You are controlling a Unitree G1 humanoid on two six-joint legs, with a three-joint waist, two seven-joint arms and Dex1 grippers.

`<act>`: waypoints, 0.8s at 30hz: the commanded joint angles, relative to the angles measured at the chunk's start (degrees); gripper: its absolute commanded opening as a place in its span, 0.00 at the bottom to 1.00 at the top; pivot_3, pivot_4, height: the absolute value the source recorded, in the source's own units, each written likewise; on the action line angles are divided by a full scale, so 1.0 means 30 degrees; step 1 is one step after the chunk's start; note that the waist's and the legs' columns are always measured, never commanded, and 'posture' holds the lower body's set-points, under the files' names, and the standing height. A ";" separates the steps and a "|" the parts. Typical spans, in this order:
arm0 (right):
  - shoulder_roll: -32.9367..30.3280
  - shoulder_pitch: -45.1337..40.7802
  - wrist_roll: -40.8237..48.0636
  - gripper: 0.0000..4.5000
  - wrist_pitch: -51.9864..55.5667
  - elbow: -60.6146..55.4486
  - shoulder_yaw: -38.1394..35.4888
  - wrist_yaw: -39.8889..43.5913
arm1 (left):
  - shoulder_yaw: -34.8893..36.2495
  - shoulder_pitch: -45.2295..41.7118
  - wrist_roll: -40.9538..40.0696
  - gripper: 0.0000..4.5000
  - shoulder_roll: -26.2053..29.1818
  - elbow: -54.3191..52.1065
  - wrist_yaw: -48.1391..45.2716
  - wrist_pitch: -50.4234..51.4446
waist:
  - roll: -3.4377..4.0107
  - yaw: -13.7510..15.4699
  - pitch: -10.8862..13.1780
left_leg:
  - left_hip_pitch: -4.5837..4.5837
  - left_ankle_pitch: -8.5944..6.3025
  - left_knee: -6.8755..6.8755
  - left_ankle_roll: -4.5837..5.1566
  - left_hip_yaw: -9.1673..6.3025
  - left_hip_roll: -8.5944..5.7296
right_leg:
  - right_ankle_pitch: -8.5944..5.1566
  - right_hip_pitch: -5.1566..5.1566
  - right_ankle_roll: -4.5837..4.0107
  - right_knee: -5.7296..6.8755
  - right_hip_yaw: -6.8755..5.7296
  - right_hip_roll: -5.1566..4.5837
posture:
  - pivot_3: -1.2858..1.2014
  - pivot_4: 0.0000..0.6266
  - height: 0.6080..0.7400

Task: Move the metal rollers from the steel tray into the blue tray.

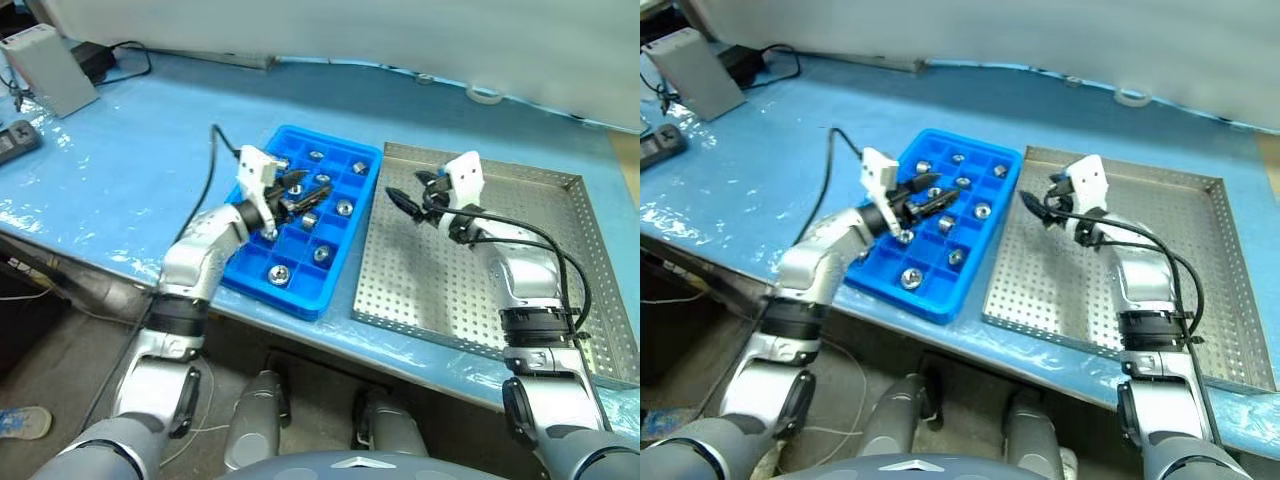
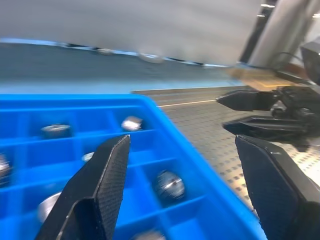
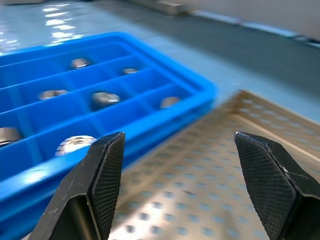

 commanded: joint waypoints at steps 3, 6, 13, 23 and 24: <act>0.0186 0.1392 -0.0955 0.81 0.0307 -0.1779 -0.1468 -0.3659 | -0.0075 -0.2119 0.0503 0.80 -0.0919 0.2593 -0.1143 -0.1824 | 0.0001 -0.0465 0.0000 | -0.0003 0.0013 0.0007 0.0066 -0.0001 0.0016 | 0.0000 -0.0019 -0.0001 0.0019 -0.0002 0.0008 | 0.44 0.24 1.00; 0.0329 0.2219 -0.0763 0.81 0.0915 -0.3156 -0.1574 -0.4348 | 0.0012 -0.2714 0.0630 0.80 -0.1133 0.3579 -0.1639 -0.2229 | 0.0005 -0.0771 -0.0001 | -0.0008 0.0010 0.0017 0.0074 0.0001 0.0015 | -0.0001 -0.0017 -0.0002 0.0018 -0.0002 0.0007 | 0.42 0.24 1.00; 0.0138 0.3084 -0.0494 0.81 0.1749 -0.5046 -0.1457 -0.4270 | 0.0228 -0.3310 0.0900 0.80 -0.1257 0.4733 -0.2184 -0.2830 | 0.0010 -0.1162 -0.0002 | 0.0007 0.0001 0.0062 0.0089 0.0005 0.0027 | 0.0000 0.0009 -0.0003 0.0032 0.0001 0.0008 | 0.41 0.24 1.00; 0.0613 0.2739 -0.1623 0.81 0.2336 -0.4469 -0.0368 -0.5669 | 0.0777 -0.2638 0.1203 0.80 -0.1334 0.4462 -0.0499 -0.2580 | 0.0010 -0.1068 -0.0002 | -0.0004 -0.0084 0.0166 0.0142 0.0006 0.0016 | 0.0001 0.0066 -0.0006 0.0026 -0.0001 -0.0006 | 0.44 0.24 1.00; 0.0610 0.2395 -0.1811 0.81 0.2184 -0.3986 -0.0341 -0.5928 | 0.0892 -0.2568 0.1133 0.80 -0.1364 0.4323 -0.0343 -0.2598 | 0.0010 -0.1057 -0.0002 | -0.0003 -0.0085 0.0169 0.0141 0.0005 0.0016 | 0.0002 0.0068 -0.0006 0.0027 -0.0001 -0.0006 | 0.44 0.24 1.00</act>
